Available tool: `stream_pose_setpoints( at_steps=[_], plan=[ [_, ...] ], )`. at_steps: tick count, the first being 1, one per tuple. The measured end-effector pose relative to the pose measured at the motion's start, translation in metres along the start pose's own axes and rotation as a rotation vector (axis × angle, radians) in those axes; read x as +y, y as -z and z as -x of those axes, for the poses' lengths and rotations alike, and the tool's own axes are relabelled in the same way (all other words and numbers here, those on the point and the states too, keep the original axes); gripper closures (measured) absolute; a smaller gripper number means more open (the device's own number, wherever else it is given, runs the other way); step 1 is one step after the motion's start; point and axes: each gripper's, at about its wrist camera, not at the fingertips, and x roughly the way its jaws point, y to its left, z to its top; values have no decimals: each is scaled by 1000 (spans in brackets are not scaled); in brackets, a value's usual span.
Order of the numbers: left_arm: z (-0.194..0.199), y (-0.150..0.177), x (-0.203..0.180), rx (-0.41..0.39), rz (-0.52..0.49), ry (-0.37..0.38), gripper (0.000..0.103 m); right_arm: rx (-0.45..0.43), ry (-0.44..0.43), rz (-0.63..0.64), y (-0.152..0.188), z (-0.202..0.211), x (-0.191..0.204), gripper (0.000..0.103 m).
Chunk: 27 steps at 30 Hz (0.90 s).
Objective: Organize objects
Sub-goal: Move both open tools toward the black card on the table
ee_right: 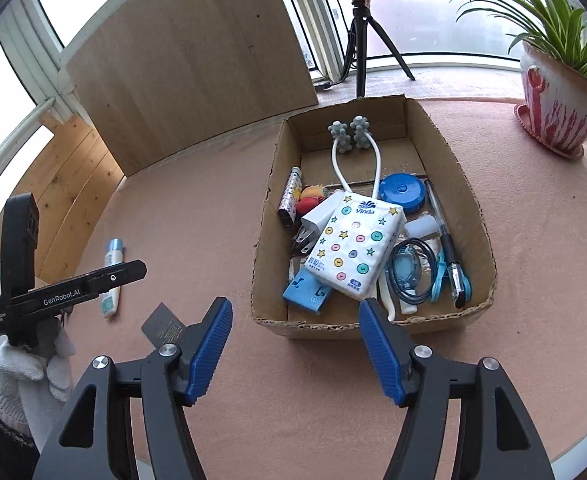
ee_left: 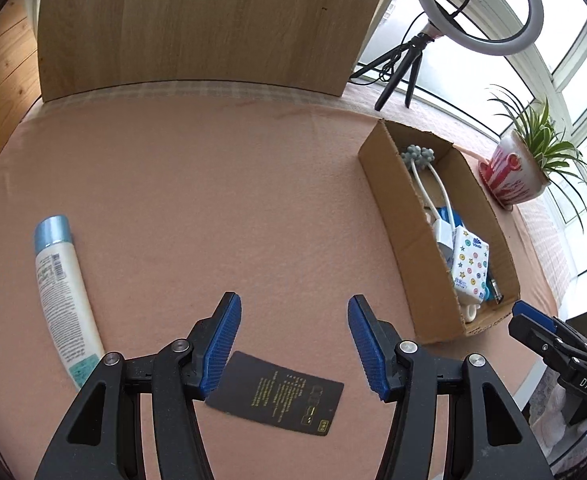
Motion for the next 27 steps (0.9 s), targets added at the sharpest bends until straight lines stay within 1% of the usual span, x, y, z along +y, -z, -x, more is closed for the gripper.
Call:
stream_pose_setpoints(
  at_steps=[6, 8, 11, 13, 16, 19, 25, 27],
  plan=[
    [18, 48, 53, 27, 89, -53, 44, 39, -53, 156, 15, -17, 52, 41],
    [22, 63, 65, 39, 113, -54, 44, 74, -71, 207, 17, -26, 67, 41],
    [29, 82, 77, 49, 140, -52, 44, 156, -98, 295, 17, -46, 90, 41],
    [34, 93, 85, 53, 158, -49, 44, 195, -109, 349, 17, -60, 104, 41],
    [39, 103, 94, 55, 182, -45, 44, 260, -124, 411, 17, -83, 122, 41],
    [47, 109, 102, 46, 203, -41, 44, 342, -119, 460, 17, -109, 134, 41],
    [63, 121, 124, 32, 249, -53, 44, 394, -65, 524, 19, -142, 146, 41],
    [65, 122, 130, 33, 265, -59, 44, 389, -58, 541, 19, -144, 149, 39]
  ],
)
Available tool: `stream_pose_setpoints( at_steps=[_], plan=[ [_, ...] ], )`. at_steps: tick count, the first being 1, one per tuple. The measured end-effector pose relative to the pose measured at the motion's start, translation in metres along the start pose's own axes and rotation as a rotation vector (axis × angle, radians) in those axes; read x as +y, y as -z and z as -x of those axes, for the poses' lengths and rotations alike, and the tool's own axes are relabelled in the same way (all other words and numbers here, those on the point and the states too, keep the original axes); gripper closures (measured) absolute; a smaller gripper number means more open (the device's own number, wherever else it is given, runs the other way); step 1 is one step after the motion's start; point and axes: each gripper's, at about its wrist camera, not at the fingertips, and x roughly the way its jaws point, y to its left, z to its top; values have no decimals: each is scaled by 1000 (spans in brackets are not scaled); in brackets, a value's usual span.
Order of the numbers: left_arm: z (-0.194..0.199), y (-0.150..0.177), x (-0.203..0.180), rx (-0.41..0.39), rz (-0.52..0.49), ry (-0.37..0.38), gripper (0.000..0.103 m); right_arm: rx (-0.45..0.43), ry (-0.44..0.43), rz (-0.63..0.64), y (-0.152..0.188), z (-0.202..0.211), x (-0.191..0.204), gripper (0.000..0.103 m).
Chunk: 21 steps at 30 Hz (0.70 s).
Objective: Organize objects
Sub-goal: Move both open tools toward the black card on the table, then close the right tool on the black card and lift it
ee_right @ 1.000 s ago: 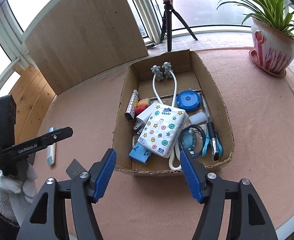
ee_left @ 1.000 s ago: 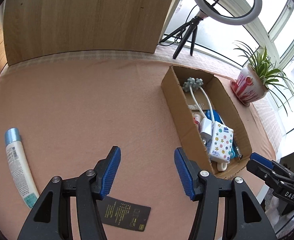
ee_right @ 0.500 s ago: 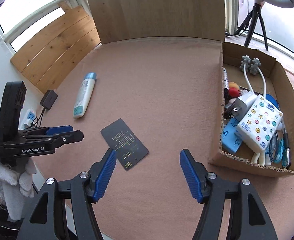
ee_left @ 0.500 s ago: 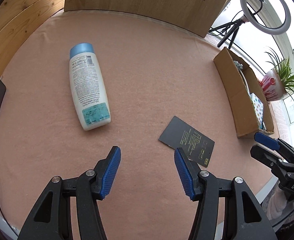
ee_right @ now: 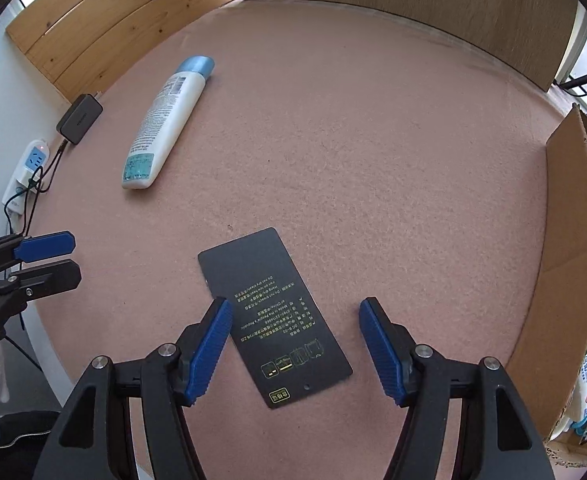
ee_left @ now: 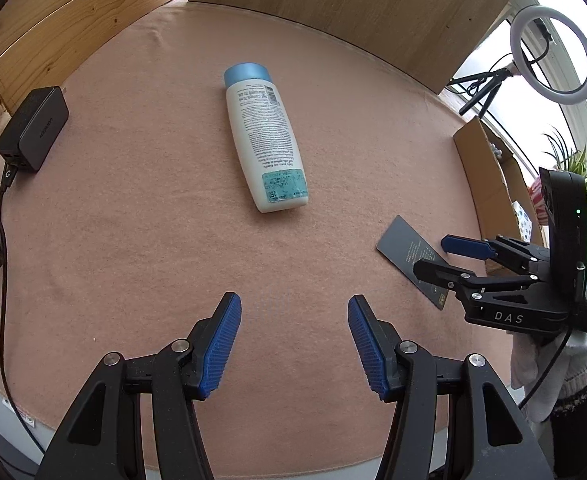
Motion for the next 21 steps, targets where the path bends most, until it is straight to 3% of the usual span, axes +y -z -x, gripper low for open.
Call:
stream_pose_setpoints(
  at_steps=[7, 13, 18, 21],
  plan=[
    [5, 1, 19, -2, 34, -12, 44, 36, -38, 43, -2, -2, 16, 39],
    [5, -2, 20, -1, 26, -13, 44, 52, 37, 84, 3, -4, 32, 39],
    [1, -7, 15, 7, 8, -6, 44, 39, 87, 80, 8, -2, 38, 56],
    [-1, -9, 13, 10, -3, -2, 44, 30, 81, 45, 10, 0, 33, 57]
  ],
)
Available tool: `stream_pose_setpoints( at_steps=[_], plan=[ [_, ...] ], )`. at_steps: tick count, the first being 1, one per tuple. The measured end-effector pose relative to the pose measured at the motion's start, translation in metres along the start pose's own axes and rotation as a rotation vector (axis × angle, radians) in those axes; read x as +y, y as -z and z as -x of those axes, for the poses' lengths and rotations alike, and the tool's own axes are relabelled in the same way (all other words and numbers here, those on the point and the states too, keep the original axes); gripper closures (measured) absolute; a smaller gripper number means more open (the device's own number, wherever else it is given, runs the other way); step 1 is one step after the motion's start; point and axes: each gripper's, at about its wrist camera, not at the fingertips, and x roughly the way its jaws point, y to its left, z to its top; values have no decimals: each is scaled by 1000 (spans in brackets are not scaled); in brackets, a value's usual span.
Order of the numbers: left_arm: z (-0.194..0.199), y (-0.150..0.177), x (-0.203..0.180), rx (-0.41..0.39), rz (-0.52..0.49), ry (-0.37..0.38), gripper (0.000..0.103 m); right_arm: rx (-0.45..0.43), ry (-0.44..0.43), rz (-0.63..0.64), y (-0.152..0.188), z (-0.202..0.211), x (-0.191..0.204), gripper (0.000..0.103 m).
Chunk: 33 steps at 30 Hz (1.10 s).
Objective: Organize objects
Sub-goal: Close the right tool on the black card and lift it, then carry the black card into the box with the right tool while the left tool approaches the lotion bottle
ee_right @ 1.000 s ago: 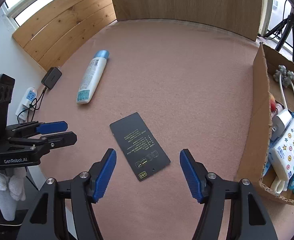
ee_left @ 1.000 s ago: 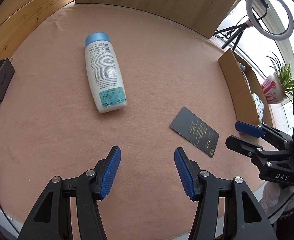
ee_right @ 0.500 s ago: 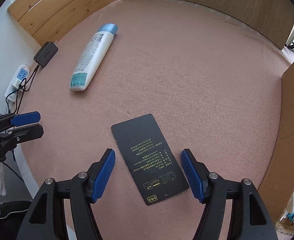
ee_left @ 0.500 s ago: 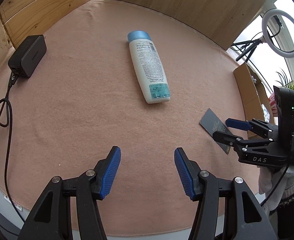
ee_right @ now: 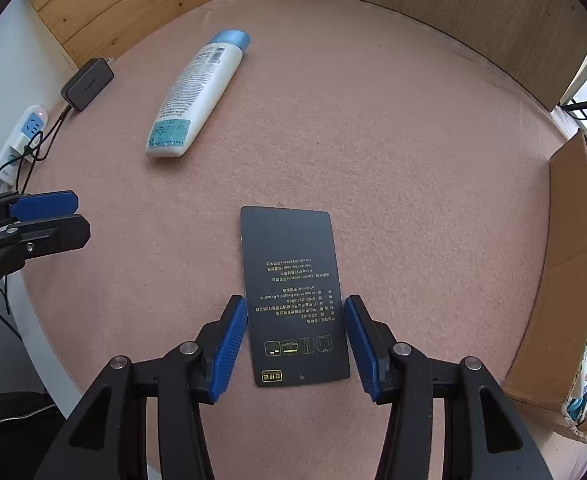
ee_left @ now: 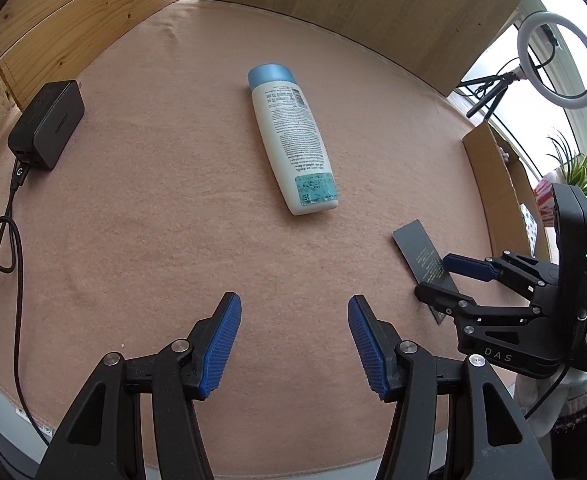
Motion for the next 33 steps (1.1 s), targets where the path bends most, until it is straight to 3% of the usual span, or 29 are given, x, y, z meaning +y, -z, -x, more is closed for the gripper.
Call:
stream_pose_setpoints(
  at_steps=[8, 17, 27, 33],
  plan=[
    [-1, -5, -4, 2, -14, 8, 44, -86, -27, -159, 13, 26, -24, 57],
    [-7, -17, -13, 7, -38, 10, 44, -216, 46, -289, 6, 68, -72, 57],
    [-17, -25, -28, 18, -51, 12, 44, -292, 164, -453, -9, 94, -167, 57],
    [-16, -22, -25, 15, -36, 4, 44, -270, 228, -558, -8, 89, -227, 57]
  ],
)
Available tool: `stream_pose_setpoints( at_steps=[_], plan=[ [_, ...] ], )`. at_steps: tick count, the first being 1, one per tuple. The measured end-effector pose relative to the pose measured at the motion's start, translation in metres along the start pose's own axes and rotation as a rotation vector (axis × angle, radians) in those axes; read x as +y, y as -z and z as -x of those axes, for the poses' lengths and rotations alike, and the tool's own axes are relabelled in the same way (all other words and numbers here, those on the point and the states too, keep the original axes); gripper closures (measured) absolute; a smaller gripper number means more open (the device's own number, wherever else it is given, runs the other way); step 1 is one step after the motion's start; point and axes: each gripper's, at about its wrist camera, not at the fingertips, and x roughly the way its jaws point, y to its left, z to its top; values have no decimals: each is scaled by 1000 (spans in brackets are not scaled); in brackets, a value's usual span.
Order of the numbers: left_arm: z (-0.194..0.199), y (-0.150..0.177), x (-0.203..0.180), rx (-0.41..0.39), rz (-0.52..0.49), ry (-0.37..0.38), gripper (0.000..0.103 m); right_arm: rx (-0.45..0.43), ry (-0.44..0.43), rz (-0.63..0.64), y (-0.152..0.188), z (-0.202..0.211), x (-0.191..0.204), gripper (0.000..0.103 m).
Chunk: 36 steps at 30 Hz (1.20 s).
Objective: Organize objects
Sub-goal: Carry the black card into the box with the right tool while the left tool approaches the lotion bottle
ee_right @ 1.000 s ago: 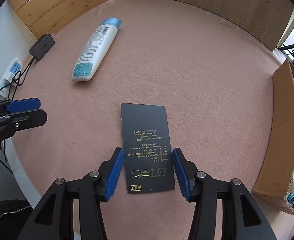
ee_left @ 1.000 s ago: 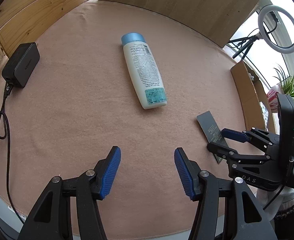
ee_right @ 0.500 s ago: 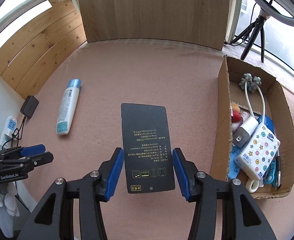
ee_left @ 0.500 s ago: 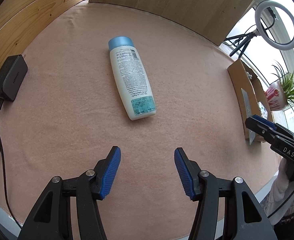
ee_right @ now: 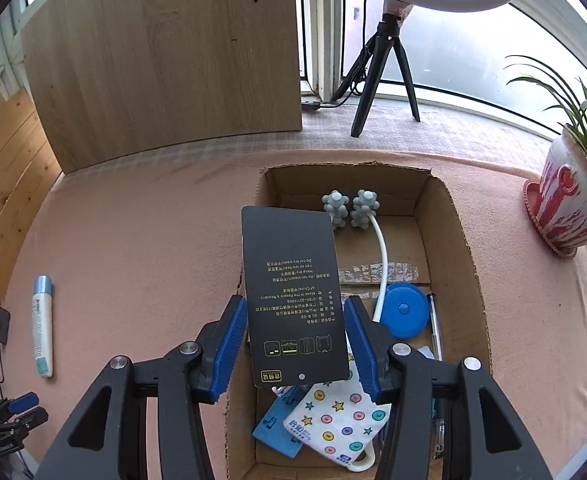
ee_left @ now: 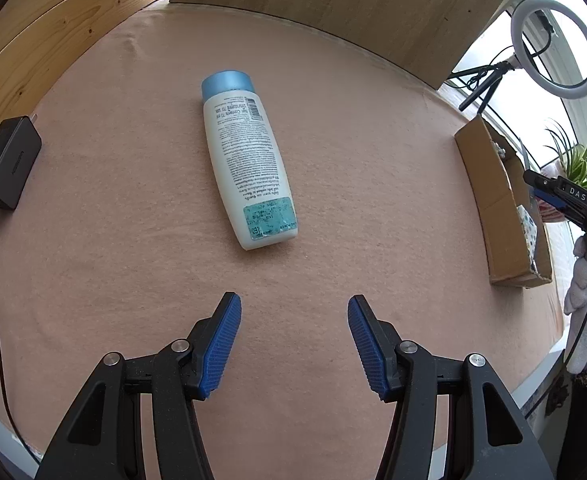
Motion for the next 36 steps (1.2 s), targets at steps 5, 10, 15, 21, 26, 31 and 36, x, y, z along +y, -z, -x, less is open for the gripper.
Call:
stream_pose_setpoints(
  at_steps=[5, 10, 15, 21, 26, 31, 36],
  plan=[
    [0, 0, 3, -6, 15, -11, 44, 22, 47, -19, -7, -15, -19, 57],
    [0, -3, 4, -9, 21, -16, 44, 14, 54, -32, -9, -21, -26, 51],
    [-1, -4, 3, -7, 15, -15, 44, 24, 51, -44, -8, -22, -29, 40],
    [-3, -6, 3, -1, 9, -13, 44, 29, 13, -76, -4, -16, -33, 40],
    [-3, -9, 3, -6, 11, -14, 44, 20, -38, -96, 7, -5, -29, 40],
    [-1, -26, 12, -35, 28, -31, 43, 5, -137, -129, 24, 10, -18, 40],
    [1, -57, 29, -80, 61, -66, 42, 13, -204, -140, 37, 19, -5, 40]
  ],
)
